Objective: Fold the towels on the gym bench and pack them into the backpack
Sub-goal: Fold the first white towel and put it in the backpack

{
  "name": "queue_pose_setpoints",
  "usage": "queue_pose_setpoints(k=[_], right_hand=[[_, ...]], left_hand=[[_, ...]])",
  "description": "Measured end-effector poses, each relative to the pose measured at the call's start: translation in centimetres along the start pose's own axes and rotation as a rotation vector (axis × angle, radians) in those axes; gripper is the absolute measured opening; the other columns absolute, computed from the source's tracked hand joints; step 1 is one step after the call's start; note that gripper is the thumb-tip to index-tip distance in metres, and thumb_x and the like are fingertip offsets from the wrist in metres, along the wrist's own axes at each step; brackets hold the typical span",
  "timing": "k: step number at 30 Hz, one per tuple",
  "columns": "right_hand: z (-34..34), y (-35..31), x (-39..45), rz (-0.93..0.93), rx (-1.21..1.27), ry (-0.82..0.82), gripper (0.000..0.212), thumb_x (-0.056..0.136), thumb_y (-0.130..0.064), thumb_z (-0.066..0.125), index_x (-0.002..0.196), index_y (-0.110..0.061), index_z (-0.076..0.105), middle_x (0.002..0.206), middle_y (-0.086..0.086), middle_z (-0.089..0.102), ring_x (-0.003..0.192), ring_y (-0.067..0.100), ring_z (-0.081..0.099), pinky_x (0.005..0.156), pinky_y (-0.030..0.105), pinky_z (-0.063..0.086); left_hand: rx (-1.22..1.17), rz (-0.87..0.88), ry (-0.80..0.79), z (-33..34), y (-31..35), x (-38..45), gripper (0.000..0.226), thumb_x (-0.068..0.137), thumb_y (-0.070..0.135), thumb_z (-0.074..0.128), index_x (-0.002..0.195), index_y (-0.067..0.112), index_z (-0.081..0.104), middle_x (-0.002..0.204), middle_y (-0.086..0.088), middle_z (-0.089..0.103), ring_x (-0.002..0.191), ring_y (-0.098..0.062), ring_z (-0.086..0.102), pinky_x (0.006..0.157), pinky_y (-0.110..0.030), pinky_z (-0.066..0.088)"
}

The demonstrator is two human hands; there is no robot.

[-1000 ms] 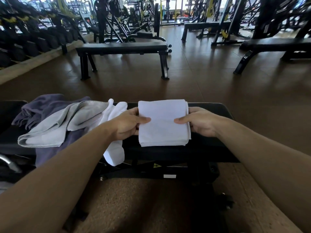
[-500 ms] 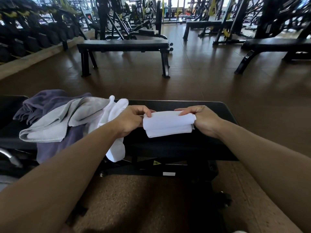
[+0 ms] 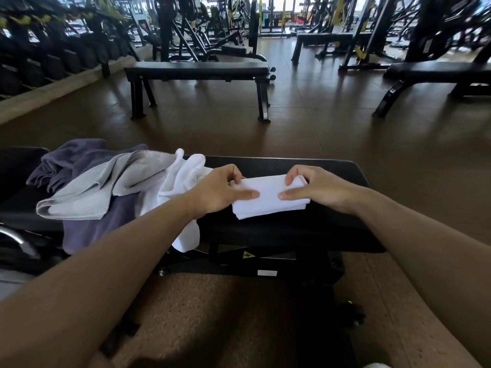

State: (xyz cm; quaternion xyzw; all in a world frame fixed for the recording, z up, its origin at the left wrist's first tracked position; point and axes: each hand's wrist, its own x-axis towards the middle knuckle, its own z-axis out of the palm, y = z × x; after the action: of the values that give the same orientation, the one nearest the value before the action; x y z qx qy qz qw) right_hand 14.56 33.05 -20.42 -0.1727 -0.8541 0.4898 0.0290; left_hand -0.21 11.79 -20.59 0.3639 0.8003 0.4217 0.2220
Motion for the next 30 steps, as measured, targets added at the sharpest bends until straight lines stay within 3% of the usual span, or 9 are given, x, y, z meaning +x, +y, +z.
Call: queue_pose_setpoints(k=[3,6,11,16,18,22,24,27,30], right_hand=[[0.3,0.2,0.3,0.060,-0.003,0.027,0.071,0.064,-0.034,0.095,0.125,-0.029,0.057,0.120,-0.004,0.060,0.110,0.016,0.059,0.090,0.032,0.053],[0.7,-0.3,0.2,0.053,0.012,0.091,0.090,0.043,-0.049,0.094,0.126,-0.036,0.059,0.122,-0.007,0.061,0.113,0.016,0.060,0.098,0.040,0.054],[2.1,-4.3,-0.5,-0.127,0.087,0.176,0.076,0.060,-0.016,0.095,0.125,-0.035,0.060,0.122,-0.010,0.060,0.113,0.010,0.057,0.083,0.029,0.053],[5.2,-9.2,-1.9,-0.236,0.421,0.107,0.075,0.066,-0.004,0.091,0.129,-0.030,0.060,0.116,-0.002,0.065,0.106,0.012,0.065,0.091,0.026,0.055],[6.7,-10.6,-2.4,-0.261,0.472,0.058,0.073,0.065,-0.007,0.092,0.127,-0.030,0.061,0.117,0.002,0.067,0.104,0.016,0.068,0.092,0.029,0.057],[10.2,-12.9,-2.7,-0.235,0.530,0.058,0.056,0.077,-0.031,0.087,0.125,-0.023,0.061,0.118,0.003,0.071,0.106,0.017,0.070,0.092,0.036,0.057],[11.6,-14.0,-3.1,-0.187,0.470,-0.078,0.064,0.078,-0.048,0.081,0.132,-0.024,0.057,0.119,-0.004,0.072,0.111,0.012,0.069,0.101,0.042,0.054],[14.3,-15.3,-4.3,-0.191,0.326,-0.368,0.060,0.080,-0.042,0.080,0.133,-0.028,0.057,0.123,-0.006,0.072,0.117,0.012,0.067,0.104,0.039,0.052],[16.3,-16.9,-4.6,-0.233,0.150,-0.295,0.046,0.083,-0.039,0.081,0.124,-0.026,0.065,0.114,-0.011,0.075,0.106,0.006,0.070,0.097,0.036,0.057]], left_hand=[[0.050,-0.019,-0.008,0.0,0.7,-0.2,0.049,0.073,0.035,0.089,0.098,0.015,0.052,0.115,-0.015,0.068,0.090,-0.015,0.059,0.085,-0.044,0.053],[0.060,-0.038,-0.088,-0.1,1.6,-0.6,0.055,0.079,0.028,0.085,0.123,0.024,0.053,0.114,-0.002,0.064,0.099,-0.011,0.062,0.079,-0.025,0.050],[0.183,-0.069,-0.252,-1.7,2.9,-2.5,0.039,0.079,0.032,0.082,0.112,0.028,0.062,0.102,0.007,0.070,0.101,-0.015,0.067,0.085,-0.029,0.052],[-0.050,-0.094,-0.405,-5.1,3.8,-7.6,0.042,0.090,0.020,0.077,0.127,0.026,0.060,0.116,0.007,0.074,0.113,-0.011,0.068,0.097,-0.034,0.055],[-0.121,-0.058,-0.355,-6.1,4.0,-9.7,0.039,0.093,0.017,0.072,0.128,0.027,0.059,0.119,0.008,0.073,0.116,-0.009,0.067,0.099,-0.033,0.054],[-0.267,0.011,-0.086,-8.3,3.2,-12.5,0.045,0.090,0.013,0.076,0.132,0.021,0.062,0.124,-0.002,0.073,0.119,-0.019,0.067,0.107,-0.053,0.049],[-0.324,0.025,0.013,-9.7,2.7,-13.9,0.043,0.088,0.010,0.077,0.129,0.015,0.065,0.121,-0.007,0.074,0.115,-0.025,0.069,0.104,-0.059,0.049],[-0.455,0.032,0.065,-11.8,2.1,-15.9,0.041,0.087,0.004,0.074,0.127,0.009,0.065,0.119,-0.011,0.074,0.109,-0.027,0.072,0.087,-0.045,0.061],[-0.444,0.056,0.122,-14.0,1.2,-17.2,0.046,0.083,0.005,0.077,0.127,0.009,0.065,0.121,-0.008,0.074,0.112,-0.025,0.071,0.090,-0.039,0.059]])
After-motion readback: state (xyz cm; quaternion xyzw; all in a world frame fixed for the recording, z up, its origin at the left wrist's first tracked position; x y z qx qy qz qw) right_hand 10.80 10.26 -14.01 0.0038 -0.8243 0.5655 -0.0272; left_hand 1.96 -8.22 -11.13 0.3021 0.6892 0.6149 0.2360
